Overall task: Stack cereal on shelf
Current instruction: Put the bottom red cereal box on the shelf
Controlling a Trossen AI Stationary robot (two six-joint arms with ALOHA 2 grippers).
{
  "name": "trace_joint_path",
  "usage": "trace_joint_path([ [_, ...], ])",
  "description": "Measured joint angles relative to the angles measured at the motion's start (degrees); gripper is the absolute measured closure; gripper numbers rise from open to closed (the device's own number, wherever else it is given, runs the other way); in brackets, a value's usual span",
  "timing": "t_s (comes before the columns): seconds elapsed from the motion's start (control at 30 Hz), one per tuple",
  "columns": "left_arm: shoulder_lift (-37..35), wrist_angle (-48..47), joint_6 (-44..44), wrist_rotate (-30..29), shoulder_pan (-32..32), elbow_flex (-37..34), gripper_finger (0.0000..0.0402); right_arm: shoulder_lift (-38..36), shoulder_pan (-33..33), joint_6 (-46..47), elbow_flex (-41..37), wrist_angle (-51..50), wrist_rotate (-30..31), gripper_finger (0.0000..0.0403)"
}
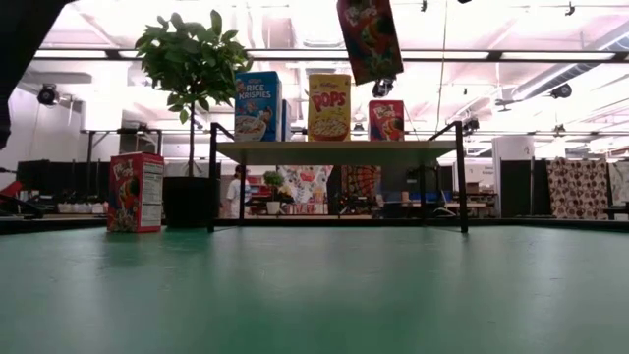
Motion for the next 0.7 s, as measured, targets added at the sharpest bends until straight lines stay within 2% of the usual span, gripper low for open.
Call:
trace_joint_path([
  [0.23, 1.8, 6.4, 1.1, 4.5, 6.4, 0.0, 0.0301, 0.0, 0.0, 2.4, 0.0, -0.2, 0.1, 0.0394],
  [0.47, 4.9, 10.8, 1.4, 4.7, 11.0, 0.0, 0.0301, -0.8, 0.0, 2.9, 0.0, -1.2, 0.1, 0.0394],
  [0.7, 8.2, 12.3, -0.2, 4.9, 12.9, 0.0, 0.0301, -2.6, 0.0, 3.5, 0.0, -2.2, 1.0, 0.0394],
])
